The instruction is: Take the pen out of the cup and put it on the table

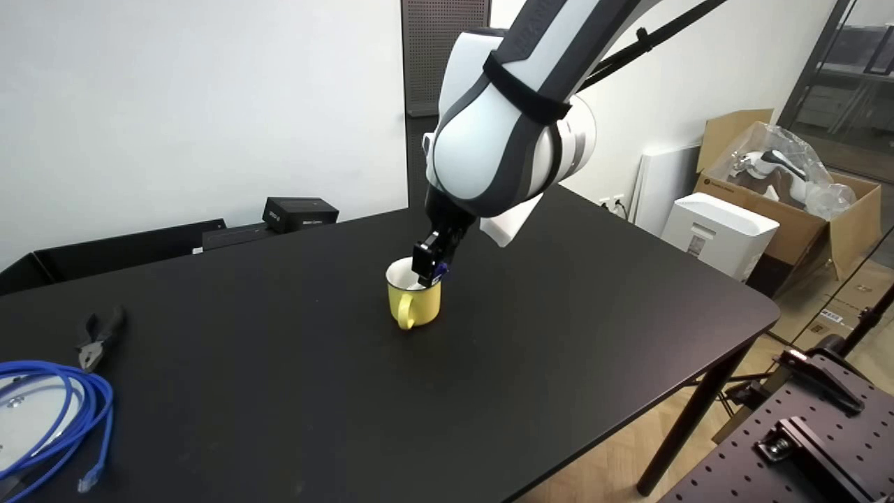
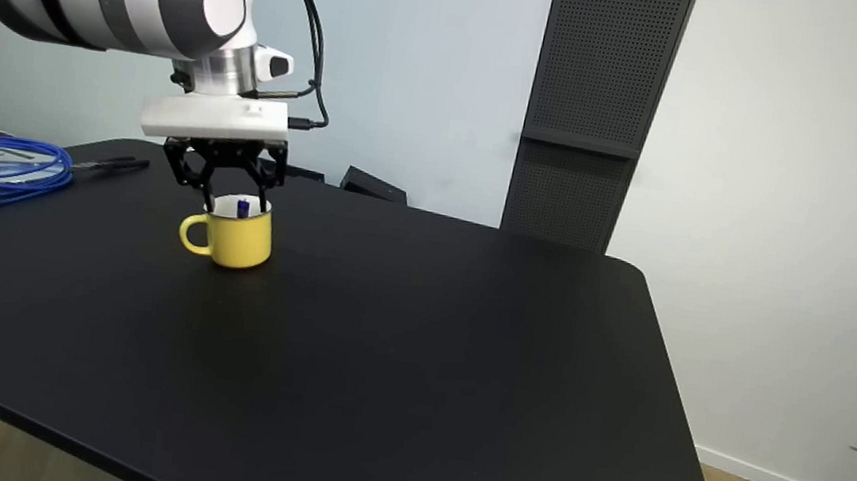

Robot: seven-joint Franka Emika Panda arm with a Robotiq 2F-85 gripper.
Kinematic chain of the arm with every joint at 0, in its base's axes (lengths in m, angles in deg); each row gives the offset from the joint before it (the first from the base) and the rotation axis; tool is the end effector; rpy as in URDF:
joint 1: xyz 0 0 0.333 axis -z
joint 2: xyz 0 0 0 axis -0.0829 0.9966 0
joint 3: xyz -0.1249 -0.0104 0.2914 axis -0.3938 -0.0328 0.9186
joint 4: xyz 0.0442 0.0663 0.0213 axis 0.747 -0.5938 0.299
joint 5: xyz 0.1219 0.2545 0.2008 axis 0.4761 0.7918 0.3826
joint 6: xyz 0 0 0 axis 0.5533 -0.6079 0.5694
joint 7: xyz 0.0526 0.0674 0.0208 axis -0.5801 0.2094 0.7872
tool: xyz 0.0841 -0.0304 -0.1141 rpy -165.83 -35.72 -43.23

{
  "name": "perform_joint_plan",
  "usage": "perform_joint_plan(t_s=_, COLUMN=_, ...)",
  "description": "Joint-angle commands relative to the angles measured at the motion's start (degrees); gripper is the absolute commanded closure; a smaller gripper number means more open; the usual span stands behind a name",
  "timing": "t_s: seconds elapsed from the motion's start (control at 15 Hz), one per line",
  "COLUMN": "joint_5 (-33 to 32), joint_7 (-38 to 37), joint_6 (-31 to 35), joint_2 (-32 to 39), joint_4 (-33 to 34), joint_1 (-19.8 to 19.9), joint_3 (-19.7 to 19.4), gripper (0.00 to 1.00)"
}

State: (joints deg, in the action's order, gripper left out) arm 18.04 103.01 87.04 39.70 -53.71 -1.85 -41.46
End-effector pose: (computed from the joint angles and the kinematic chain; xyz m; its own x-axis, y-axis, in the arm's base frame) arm 0.5025 0.1302 0.2365 0.8241 0.5130 0.2401 0.5191 -0.8537 0.0422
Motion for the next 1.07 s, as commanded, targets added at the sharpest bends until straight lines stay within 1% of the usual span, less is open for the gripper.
perform_joint_plan(t_s=0.0, joint_5=-1.09, joint_7=-2.30, joint_6=0.22, joint_2=0.96, joint_4=1.45, joint_1=0.68, joint_3=0.36, gripper=0.61)
perform_joint_plan(t_s=0.2, joint_5=-0.72, joint_7=-2.13, joint_6=-0.36, joint_2=0.73, joint_4=1.49, joint_1=0.98, joint_3=0.59, gripper=0.83)
perform_joint_plan(t_s=0.33, joint_5=-0.21, joint_7=-1.91, joint_6=-1.30, joint_2=0.38, joint_4=1.48, joint_1=1.40, joint_3=0.85, gripper=0.95)
perform_joint_plan(t_s=0.4, joint_5=0.16, joint_7=-1.76, joint_6=-1.74, joint_2=0.12, joint_4=1.45, joint_1=1.71, joint_3=1.06, gripper=0.99)
perform_joint_plan(t_s=0.53, joint_5=0.83, joint_7=-1.47, joint_6=-2.50, joint_2=-0.45, joint_4=1.48, joint_1=2.22, joint_3=1.49, gripper=0.95)
perform_joint_plan(t_s=0.73, joint_5=2.99, joint_7=-0.24, joint_6=-3.61, joint_2=-1.75, joint_4=1.38, joint_1=3.67, joint_3=2.98, gripper=0.95)
perform_joint_plan(t_s=1.0, joint_5=7.72, joint_7=3.19, joint_6=-5.12, joint_2=-4.41, joint_4=0.92, joint_1=5.87, joint_3=6.36, gripper=0.95)
